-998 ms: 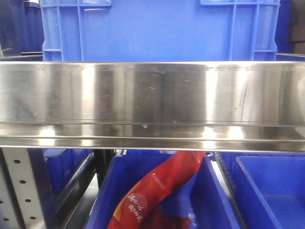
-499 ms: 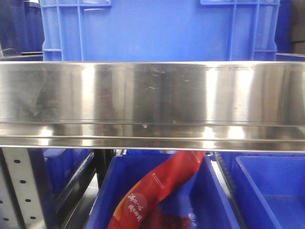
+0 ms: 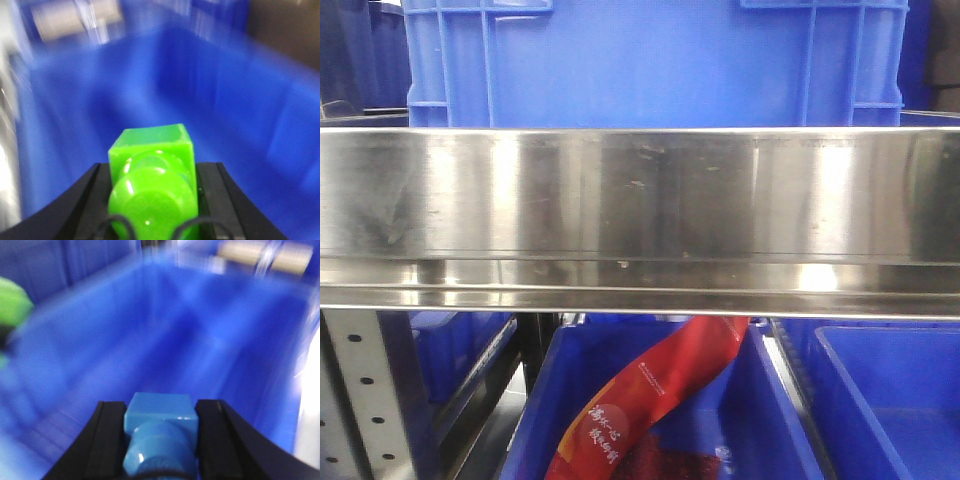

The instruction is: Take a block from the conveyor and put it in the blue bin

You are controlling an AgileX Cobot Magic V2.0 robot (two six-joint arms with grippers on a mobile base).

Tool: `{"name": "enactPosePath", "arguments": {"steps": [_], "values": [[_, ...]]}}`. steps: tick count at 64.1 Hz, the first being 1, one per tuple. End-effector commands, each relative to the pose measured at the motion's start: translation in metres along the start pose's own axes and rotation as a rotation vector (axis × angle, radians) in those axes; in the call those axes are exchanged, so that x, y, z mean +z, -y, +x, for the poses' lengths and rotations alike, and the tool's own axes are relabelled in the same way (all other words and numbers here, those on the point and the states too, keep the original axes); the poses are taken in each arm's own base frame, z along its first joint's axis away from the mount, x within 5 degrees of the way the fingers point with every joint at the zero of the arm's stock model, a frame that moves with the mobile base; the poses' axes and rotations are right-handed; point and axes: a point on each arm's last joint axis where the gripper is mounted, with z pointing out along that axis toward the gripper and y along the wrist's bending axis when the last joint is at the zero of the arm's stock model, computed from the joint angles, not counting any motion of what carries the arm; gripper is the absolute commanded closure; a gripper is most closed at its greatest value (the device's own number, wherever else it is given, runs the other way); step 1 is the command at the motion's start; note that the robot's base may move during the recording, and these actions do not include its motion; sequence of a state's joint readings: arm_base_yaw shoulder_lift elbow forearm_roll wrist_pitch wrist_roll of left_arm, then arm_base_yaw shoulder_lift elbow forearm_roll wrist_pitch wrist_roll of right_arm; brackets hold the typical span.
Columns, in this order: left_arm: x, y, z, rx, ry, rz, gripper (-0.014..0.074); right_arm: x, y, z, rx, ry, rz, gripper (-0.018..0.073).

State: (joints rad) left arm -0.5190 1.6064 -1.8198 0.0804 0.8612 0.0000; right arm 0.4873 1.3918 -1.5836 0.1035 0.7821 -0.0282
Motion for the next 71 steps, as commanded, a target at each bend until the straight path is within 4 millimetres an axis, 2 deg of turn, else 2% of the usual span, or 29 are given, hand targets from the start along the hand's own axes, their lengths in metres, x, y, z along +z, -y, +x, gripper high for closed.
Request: {"name": "enactPosePath", "arguments": {"steps": [1,5,10,14,18,22,26,31,35,41,48,54,62,69,71], "values": [[0.012,0.004,0.001,-0.004,-0.014,0.015,0.0706,0.014,0.001,-0.001,-0.009,-0.003,0.004,0.0708],[0.018,0.004,0.003,-0.003,-0.026,0.015,0.0687,0.022,0.002,0.002,-0.008,-0.022,0.004,0.0706],[0.021,0.004,0.004,-0.002,-0.033,0.016,0.0602,0.028,0.002,0.004,-0.007,-0.037,0.005,0.0647],[0.022,0.005,0.004,-0.002,-0.034,0.016,0.0507,0.029,0.002,0.004,-0.007,-0.044,0.005,0.0542],[0.022,0.005,0.004,-0.002,-0.034,0.016,0.0374,0.029,0.002,0.005,-0.007,-0.046,0.005,0.041],[0.022,0.005,0.004,-0.004,-0.034,0.018,0.0234,0.029,0.002,0.005,-0.007,-0.048,0.005,0.0226],[0.022,0.005,0.004,-0.004,-0.034,0.018,0.012,0.029,0.002,0.005,-0.007,-0.05,0.005,0.0101],[0.021,0.005,0.004,-0.012,-0.033,0.026,0.0008,0.029,0.002,0.006,-0.007,-0.056,0.004,0.0022],[0.018,0.005,0.003,-0.011,-0.032,0.025,-0.001,0.026,0.002,0.005,-0.007,-0.054,0.004,0.0022],[0.008,0.004,0.001,-0.013,-0.021,0.024,0.0008,0.016,0.001,0.002,-0.009,-0.035,0.003,0.0077],[-0.01,0.003,-0.001,-0.014,-0.008,0.023,0.0066,-0.005,-0.001,-0.002,-0.013,0.004,0.001,0.0263],[-0.032,0.001,-0.003,-0.016,-0.005,0.021,0.021,-0.03,-0.003,-0.006,-0.016,0.052,-0.002,0.0483],[-0.065,-0.001,0.0,-0.042,-0.019,0.019,0.0484,-0.061,-0.005,-0.006,-0.021,0.099,-0.005,0.0724],[-0.094,-0.003,0.007,-0.061,0.003,0.018,0.0703,-0.089,-0.006,0.006,-0.023,0.144,-0.005,0.0717],[-0.101,-0.003,0.01,-0.062,0.015,0.018,0.0706,-0.095,-0.007,0.011,-0.023,0.157,-0.005,0.0717]]}}
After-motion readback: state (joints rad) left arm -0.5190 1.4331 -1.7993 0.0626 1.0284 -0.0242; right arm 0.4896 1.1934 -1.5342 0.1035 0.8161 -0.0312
